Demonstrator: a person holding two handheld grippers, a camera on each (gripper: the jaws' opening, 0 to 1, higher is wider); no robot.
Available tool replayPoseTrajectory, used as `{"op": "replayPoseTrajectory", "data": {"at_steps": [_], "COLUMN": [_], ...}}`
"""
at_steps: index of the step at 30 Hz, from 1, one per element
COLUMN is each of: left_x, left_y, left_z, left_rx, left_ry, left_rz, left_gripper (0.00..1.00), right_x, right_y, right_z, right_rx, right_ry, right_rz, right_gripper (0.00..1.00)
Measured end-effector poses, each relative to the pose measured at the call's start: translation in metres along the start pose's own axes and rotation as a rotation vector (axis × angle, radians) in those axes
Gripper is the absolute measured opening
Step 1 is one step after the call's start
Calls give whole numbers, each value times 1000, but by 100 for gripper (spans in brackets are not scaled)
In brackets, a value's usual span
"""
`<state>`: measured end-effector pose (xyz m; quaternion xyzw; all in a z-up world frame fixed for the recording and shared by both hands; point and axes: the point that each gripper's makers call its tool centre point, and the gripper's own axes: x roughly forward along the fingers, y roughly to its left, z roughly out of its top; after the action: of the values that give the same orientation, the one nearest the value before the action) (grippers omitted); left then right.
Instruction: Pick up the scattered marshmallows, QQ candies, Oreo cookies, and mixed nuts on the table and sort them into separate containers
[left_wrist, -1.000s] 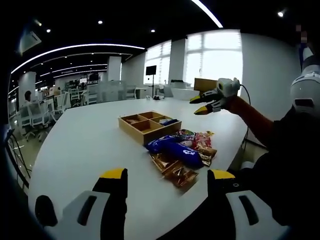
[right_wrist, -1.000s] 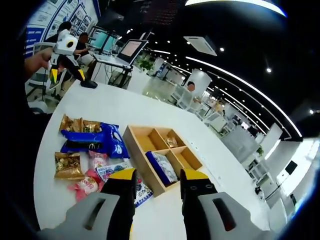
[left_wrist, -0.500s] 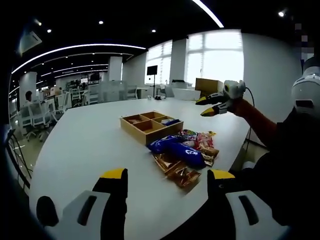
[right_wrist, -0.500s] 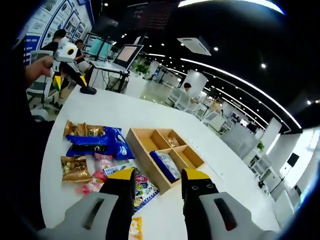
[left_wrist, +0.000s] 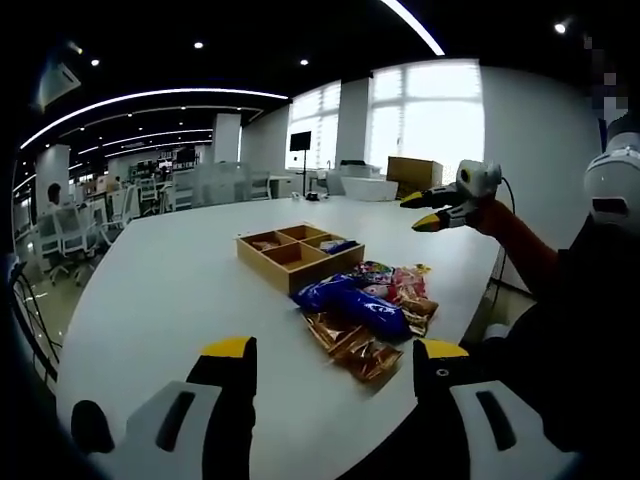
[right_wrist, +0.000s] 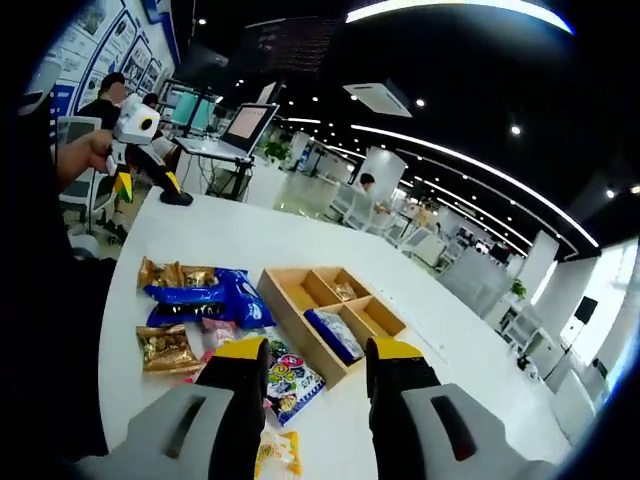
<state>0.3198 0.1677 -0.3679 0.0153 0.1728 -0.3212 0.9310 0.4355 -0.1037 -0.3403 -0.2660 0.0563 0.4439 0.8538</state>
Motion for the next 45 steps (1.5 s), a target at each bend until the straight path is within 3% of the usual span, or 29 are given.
{"op": "replayPoseTrajectory", "data": {"at_steps": [25,45], "left_x": [0,10], "left_y": [1,0], "left_z": [8,9], "left_rx": [19,42], "left_ry": [-13,-1], "left_rz": [-3,-16], "left_gripper": [67,67], "right_x": [-33,-59], "right_y": [12,45], "right_z": [-12,-9], "right_rx": [120,147], "right_ry": [-16,-28], "right_rz": [-32,-9], "right_gripper": [34,35]}}
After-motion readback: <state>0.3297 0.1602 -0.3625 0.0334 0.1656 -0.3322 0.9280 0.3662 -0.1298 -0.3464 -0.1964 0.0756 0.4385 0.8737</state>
